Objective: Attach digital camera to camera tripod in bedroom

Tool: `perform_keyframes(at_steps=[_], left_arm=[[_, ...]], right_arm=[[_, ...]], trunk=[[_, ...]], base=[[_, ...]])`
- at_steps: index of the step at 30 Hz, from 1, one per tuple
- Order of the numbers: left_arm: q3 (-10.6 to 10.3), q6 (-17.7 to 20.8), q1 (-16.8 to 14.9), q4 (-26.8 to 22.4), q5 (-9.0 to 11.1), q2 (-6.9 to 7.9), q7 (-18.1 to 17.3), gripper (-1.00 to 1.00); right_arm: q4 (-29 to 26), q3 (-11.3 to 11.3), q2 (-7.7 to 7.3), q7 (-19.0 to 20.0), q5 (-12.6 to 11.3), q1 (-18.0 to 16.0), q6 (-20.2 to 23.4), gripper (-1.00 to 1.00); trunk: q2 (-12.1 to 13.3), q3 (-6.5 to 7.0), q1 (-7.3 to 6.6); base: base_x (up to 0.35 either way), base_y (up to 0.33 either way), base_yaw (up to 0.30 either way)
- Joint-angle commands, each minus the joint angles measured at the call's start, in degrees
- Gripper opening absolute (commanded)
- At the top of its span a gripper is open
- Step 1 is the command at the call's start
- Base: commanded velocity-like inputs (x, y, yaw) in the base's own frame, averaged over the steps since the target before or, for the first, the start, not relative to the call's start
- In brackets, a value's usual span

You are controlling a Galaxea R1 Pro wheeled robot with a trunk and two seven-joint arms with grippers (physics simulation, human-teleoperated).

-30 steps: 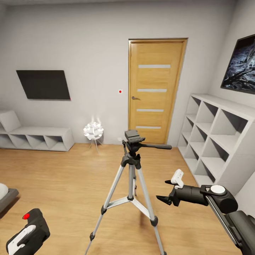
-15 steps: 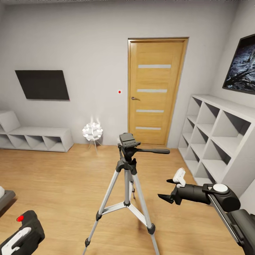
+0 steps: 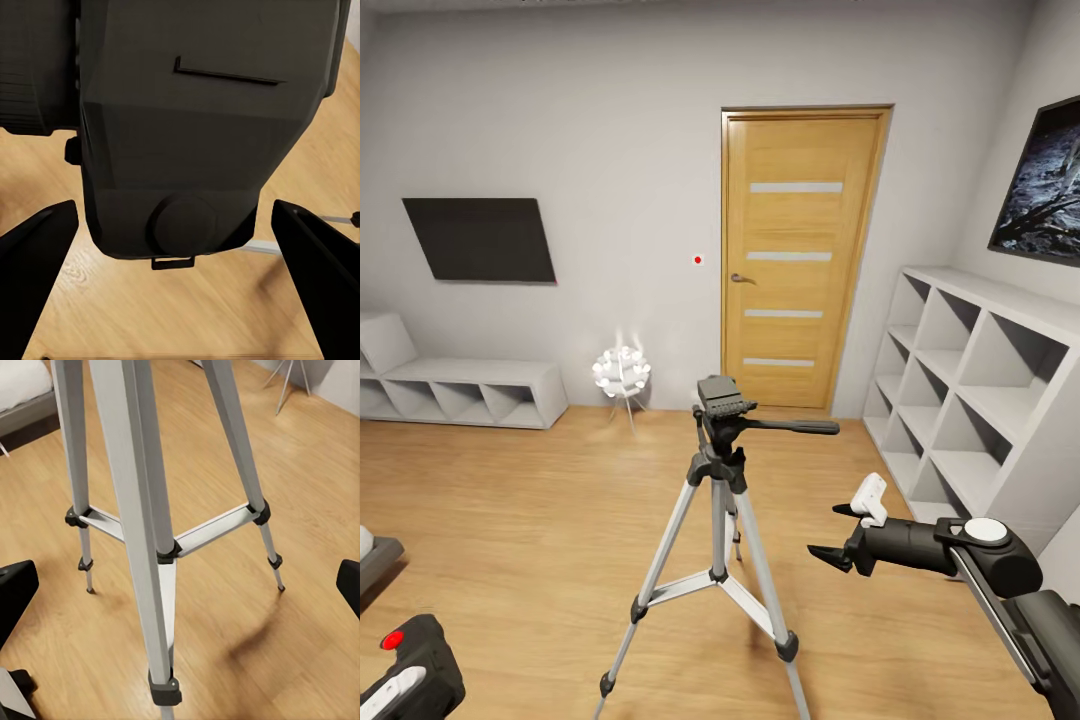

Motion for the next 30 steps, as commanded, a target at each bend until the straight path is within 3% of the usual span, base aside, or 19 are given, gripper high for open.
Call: perform_keyframes(at_steps=[1,14,19,22,30], left_arm=[[0.1,0.3,0.0,-0.1,0.2,0.0,-0.1,-1.0],[0.1,0.3,-0.1,-0.1,0.2,0.03,-0.2,-1.0],[-1.5,2.0,0.8,0.8,0.2,1.5,-0.5,-1.0],[-1.5,2.2,0.9,0.9,0.2,1.51,-0.5,-1.0],[-1.6,2.2,0.9,1.7,0.1,1.62,-0.5,-1.0]], right_arm=[[-0.1,0.0,-0.02,0.2,0.2,-0.1,0.3,1.0],[-0.2,0.1,-0.04,0.1,0.2,-0.1,0.3,1.0],[1.2,0.8,1.59,-1.2,1.1,0.6,0.2,1.0],[1.5,0.8,2.68,-1.3,1.2,0.7,0.2,1.0],[1.9,1.1,2.83,-1.4,1.2,0.8,0.2,1.0]], trunk=[[-0.1,-0.12,0.04],[-0.1,-0.12,0.04],[-0.1,-0.12,0.04],[-0.1,-0.12,0.04],[-0.1,-0.12,0.04]], base=[[0.0,0.0,0.0],[0.0,0.0,0.0],[0.077,-0.014,0.0],[0.179,-0.037,0.0],[0.053,-0.011,0.0]])
